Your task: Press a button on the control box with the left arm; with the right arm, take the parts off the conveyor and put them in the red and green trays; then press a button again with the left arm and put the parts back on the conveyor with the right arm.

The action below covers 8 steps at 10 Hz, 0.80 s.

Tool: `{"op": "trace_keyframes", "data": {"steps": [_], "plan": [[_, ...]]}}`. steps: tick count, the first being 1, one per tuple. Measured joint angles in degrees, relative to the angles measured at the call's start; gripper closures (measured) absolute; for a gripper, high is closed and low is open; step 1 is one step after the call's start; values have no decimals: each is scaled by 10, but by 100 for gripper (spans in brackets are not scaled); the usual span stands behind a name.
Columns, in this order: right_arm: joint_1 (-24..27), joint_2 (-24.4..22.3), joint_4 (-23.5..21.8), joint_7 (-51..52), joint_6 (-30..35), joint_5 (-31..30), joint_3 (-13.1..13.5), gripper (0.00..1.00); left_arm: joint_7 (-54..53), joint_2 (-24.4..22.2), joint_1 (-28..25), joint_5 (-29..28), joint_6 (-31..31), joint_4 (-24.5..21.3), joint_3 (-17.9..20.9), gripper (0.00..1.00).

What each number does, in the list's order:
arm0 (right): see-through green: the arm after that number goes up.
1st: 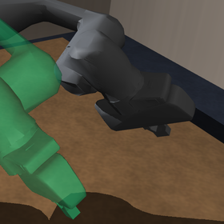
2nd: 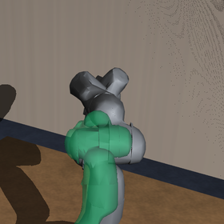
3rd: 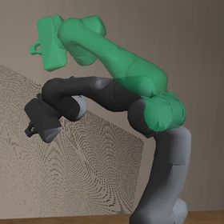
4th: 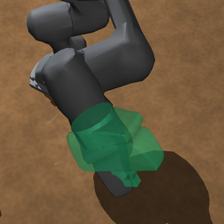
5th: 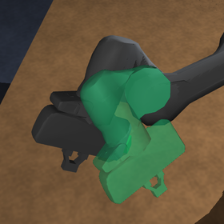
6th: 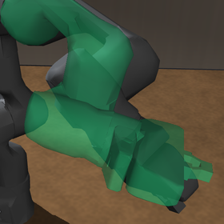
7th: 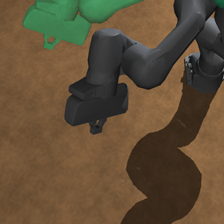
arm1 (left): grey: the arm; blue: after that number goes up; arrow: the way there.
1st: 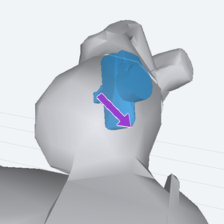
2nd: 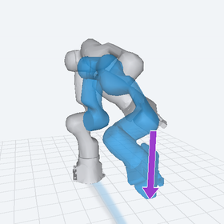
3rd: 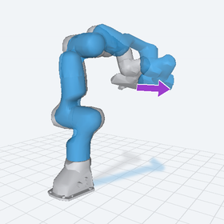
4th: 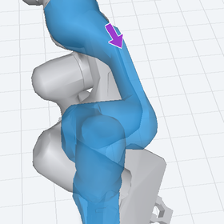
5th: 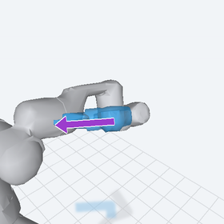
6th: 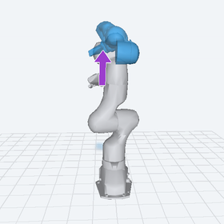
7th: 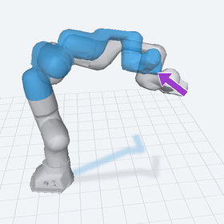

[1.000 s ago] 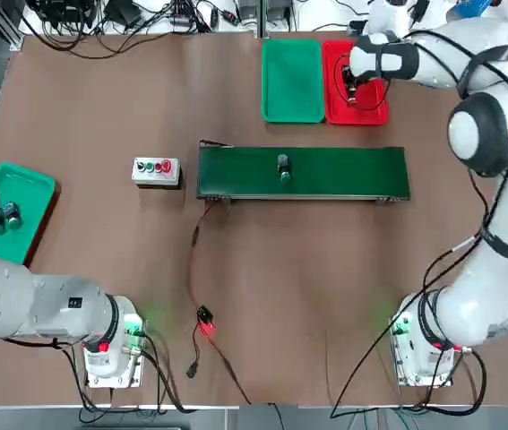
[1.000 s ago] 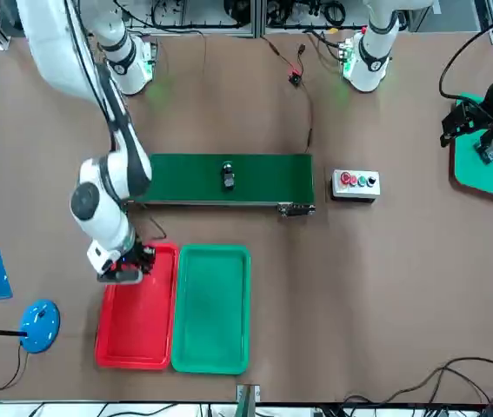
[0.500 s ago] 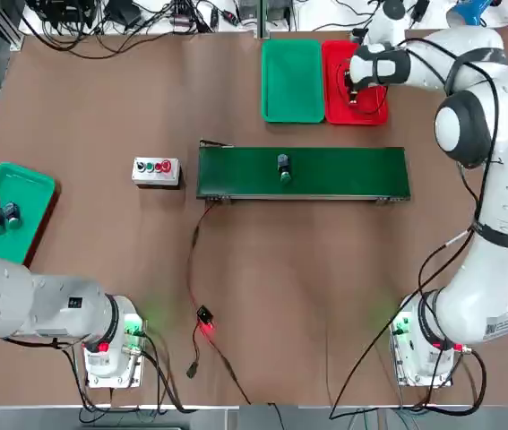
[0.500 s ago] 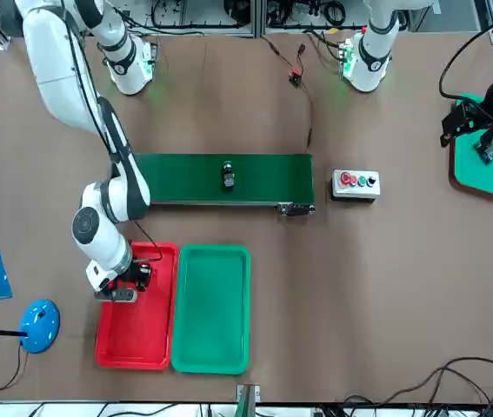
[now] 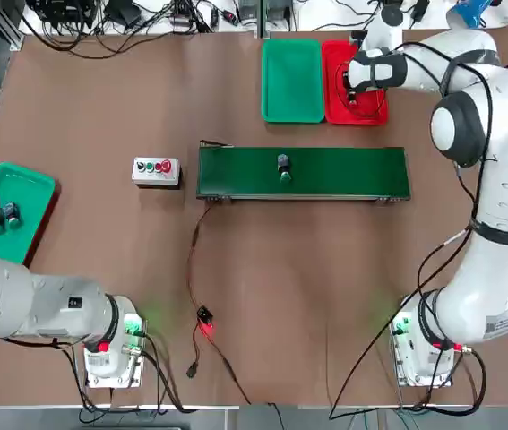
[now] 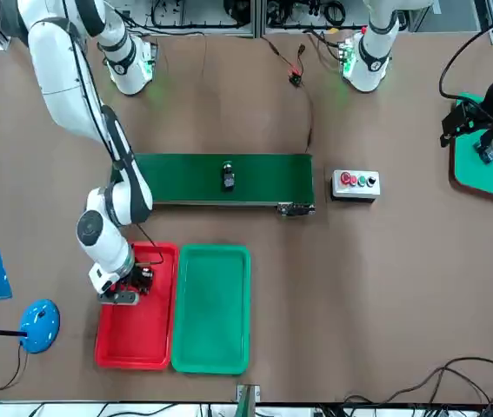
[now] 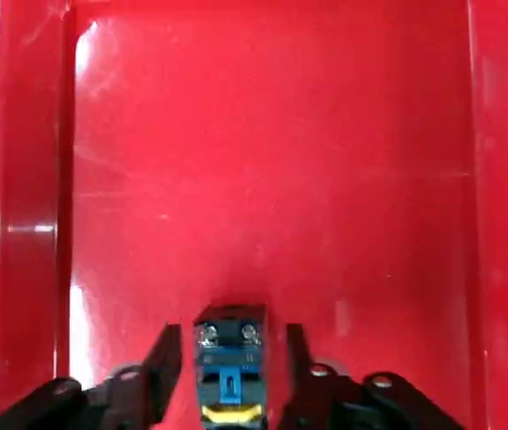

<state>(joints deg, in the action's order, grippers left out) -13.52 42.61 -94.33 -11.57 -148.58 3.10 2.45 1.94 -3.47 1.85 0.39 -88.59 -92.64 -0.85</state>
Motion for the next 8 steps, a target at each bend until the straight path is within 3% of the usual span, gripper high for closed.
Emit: {"op": "trace_keyframes", "data": {"steps": [2,4,8], "plan": [[-1,-1,39,0,67,0,-1,11,0,0,0,0,0,0,0,0],[-13,-22,77,0,159,0,-7,2,0,0,0,0,0,0,0,0],[-87,-114,80,-9,300,3,-21,1,0,0,0,0,0,0,0,0]]}}
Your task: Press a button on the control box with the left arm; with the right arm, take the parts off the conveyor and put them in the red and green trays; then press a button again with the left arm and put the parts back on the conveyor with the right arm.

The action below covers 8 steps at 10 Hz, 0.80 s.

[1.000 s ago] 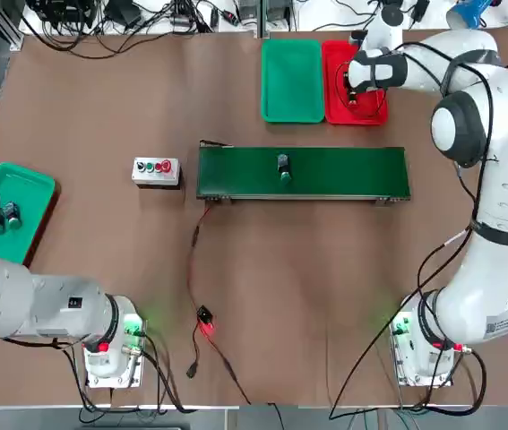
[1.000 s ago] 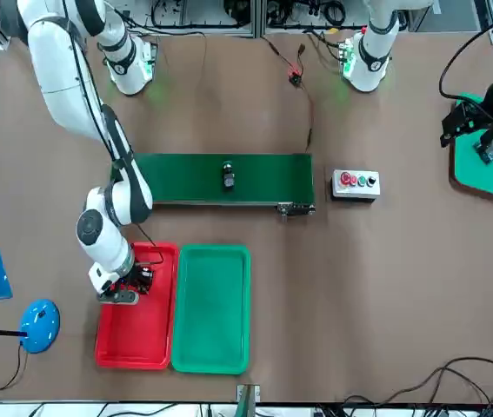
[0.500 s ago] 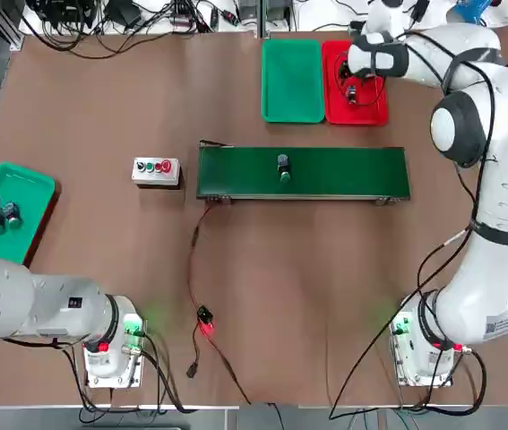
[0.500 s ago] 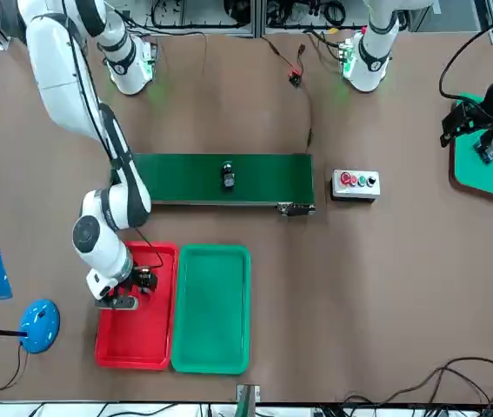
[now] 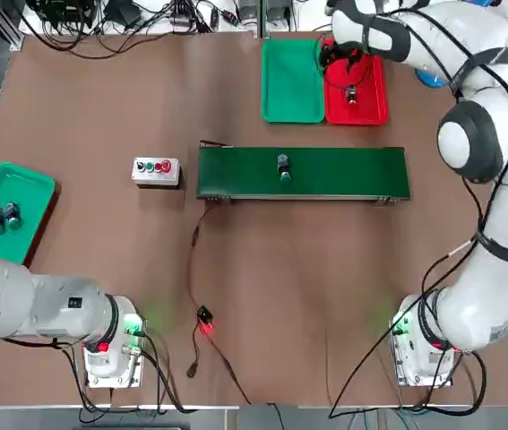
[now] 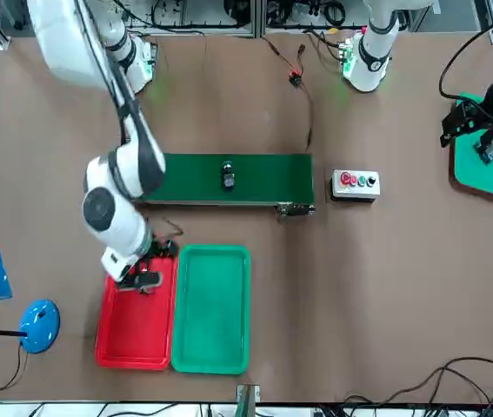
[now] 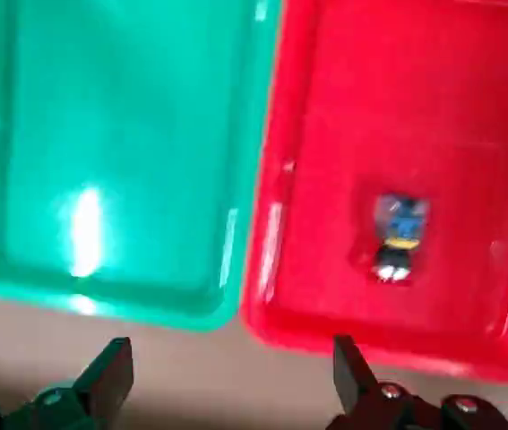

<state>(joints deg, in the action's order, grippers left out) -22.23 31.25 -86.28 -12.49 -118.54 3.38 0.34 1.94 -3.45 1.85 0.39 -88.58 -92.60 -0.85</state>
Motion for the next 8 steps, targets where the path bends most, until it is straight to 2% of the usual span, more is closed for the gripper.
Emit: {"op": "trace_keyframes", "data": {"steps": [2,4,6,8], "plan": [[-28,-37,-34,-48,23,19,-17,1,0,0,0,0,0,0,0,0],[-69,-69,-99,-116,4,38,-21,1,0,0,0,0,0,0,0,0],[-124,-93,-194,-201,-94,43,-22,1,0,0,0,0,0,0,0,0],[-173,-102,-261,-275,-167,43,-23,1,0,0,0,0,0,0,0,0]]}}
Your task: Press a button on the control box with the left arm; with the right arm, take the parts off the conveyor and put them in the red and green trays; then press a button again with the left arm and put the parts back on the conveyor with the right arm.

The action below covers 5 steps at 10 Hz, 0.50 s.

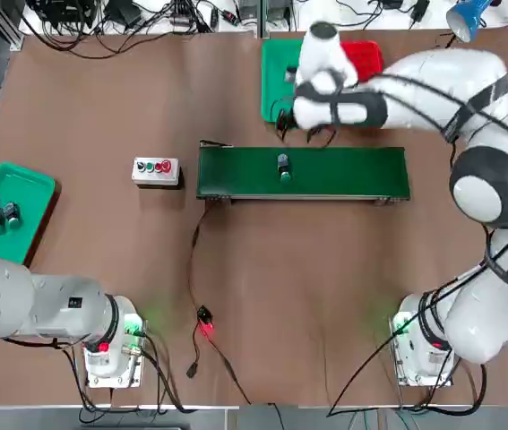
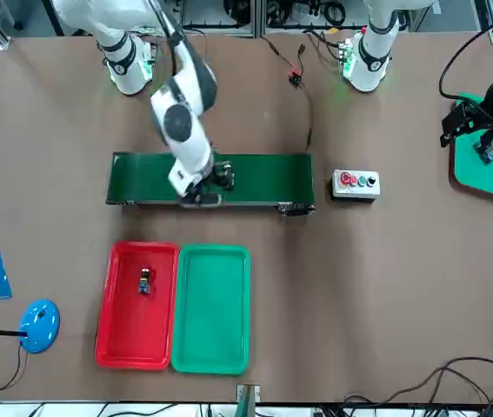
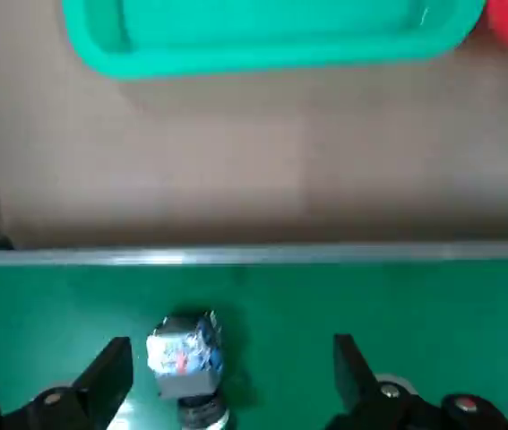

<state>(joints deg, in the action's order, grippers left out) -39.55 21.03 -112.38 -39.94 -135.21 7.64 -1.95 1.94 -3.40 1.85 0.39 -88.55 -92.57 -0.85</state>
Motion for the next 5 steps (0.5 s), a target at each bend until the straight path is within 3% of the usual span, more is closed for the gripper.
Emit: {"op": "trace_keyframes", "data": {"steps": [5], "plan": [[-47,-11,-33,-48,-56,0,0,1,0,2,0,0,0,0,0,0]]}}
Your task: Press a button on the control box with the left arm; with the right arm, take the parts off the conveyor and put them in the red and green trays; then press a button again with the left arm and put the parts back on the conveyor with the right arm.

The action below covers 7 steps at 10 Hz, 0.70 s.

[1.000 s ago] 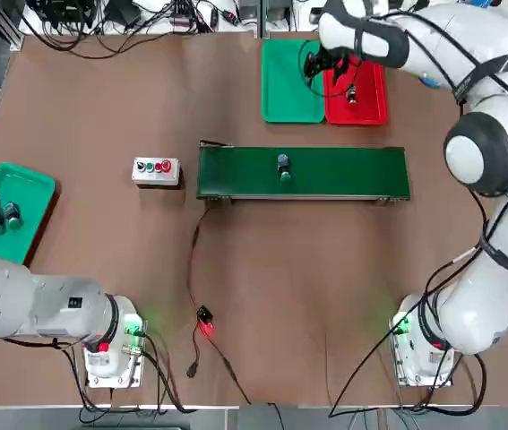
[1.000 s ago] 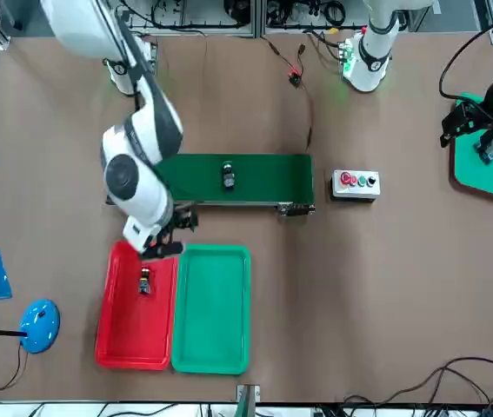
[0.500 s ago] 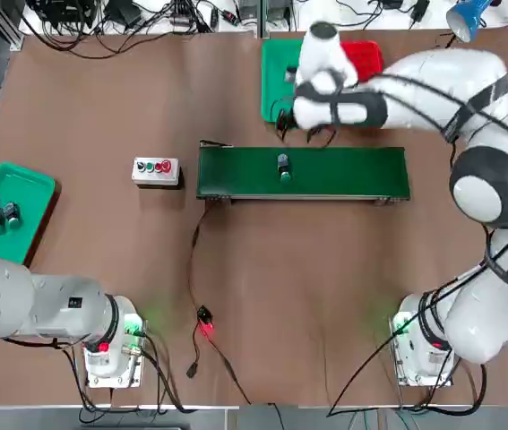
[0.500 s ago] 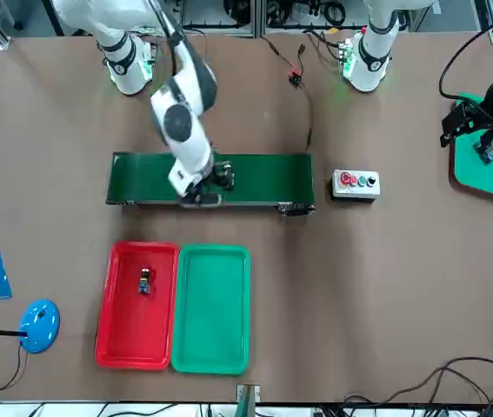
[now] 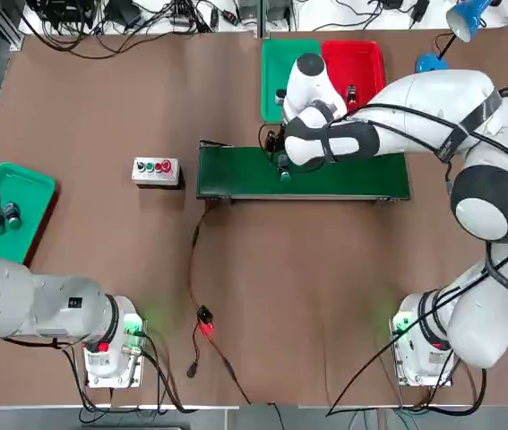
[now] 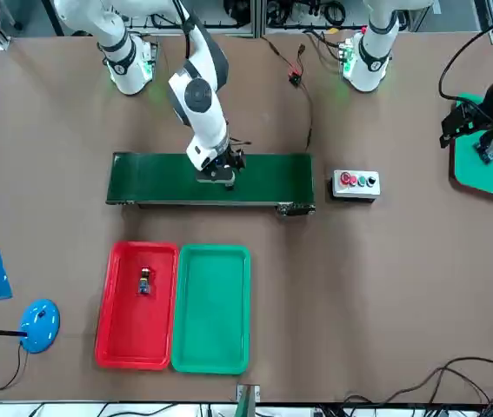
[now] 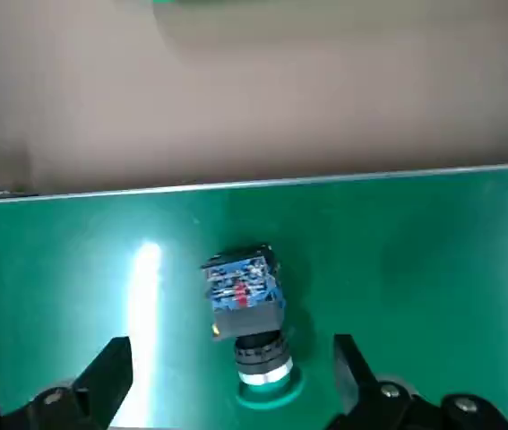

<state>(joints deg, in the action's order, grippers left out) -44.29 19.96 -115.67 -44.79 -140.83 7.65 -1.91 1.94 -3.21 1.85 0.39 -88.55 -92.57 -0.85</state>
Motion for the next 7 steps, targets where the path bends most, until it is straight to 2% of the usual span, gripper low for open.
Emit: {"op": "trace_keyframes", "data": {"steps": [5,7], "plan": [[-14,24,-18,0,-56,0,2,7,0,0,0,0,0,0,0,0],[-14,28,-18,0,-65,0,2,15,0,0,0,0,0,0,0,0]]}}
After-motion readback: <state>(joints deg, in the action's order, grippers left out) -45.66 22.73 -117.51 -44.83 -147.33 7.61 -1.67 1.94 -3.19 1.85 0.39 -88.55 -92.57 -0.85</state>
